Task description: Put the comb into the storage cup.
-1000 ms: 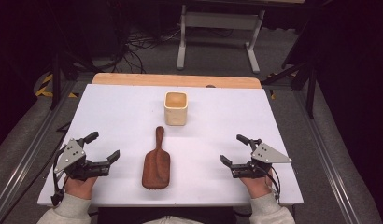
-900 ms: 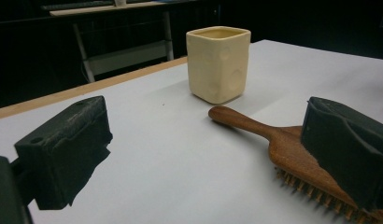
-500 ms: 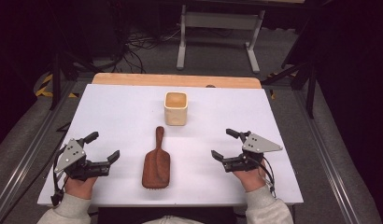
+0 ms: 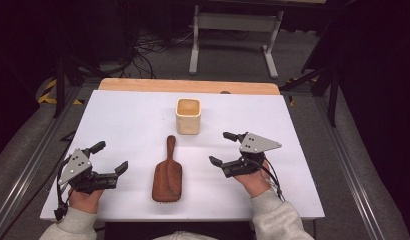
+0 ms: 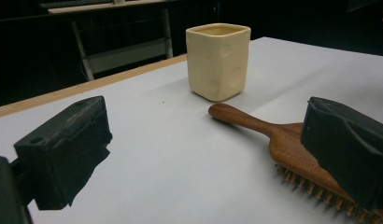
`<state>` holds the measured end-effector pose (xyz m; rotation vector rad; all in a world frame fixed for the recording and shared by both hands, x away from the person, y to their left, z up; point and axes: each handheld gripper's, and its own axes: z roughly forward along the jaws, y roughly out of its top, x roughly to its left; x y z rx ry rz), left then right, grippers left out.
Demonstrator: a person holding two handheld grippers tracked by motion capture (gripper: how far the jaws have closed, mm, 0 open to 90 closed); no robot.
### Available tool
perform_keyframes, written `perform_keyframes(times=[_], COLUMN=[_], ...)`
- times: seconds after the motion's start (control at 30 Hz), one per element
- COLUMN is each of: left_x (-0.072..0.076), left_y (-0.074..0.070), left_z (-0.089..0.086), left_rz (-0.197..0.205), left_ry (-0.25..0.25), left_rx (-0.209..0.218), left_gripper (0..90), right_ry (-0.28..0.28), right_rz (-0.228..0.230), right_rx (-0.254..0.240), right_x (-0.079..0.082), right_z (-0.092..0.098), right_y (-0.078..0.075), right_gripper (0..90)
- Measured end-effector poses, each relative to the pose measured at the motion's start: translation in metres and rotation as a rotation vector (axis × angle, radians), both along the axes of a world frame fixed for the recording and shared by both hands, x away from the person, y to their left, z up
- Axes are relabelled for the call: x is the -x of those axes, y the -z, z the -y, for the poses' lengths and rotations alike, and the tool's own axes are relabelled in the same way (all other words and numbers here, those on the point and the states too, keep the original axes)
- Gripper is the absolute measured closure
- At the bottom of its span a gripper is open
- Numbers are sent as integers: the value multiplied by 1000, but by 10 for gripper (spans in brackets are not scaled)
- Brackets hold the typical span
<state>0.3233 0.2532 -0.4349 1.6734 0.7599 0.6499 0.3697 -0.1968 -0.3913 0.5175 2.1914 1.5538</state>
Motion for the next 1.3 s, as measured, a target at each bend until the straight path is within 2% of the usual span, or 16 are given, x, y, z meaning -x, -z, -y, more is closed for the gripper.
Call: perform_keyframes(times=[0.43,0.67,1.1,1.27,1.3], left_x=[0,-1,-2,-1,-2], left_y=[0,1,1,1,1], left_z=[-1,-2,-5,-5,-6], left_rz=[2,-4,-3,-3,-3], left_ry=[1,-4,-3,-7,-7], left_rx=[-4,-6,-3,-2,-2], left_gripper=[26,26,24,24,24], right_ry=[-107,-132,-191,-204,-208], right_rz=[-33,-37,-55,-57,-59], right_rx=[56,69,103,120,131], right_x=[-21,-28,-50,-54,-56], right_z=[-43,-59,-99,-106,-109], right_y=[-8,-8,-9,-8,-7], right_gripper=[181,181,200,280,319])
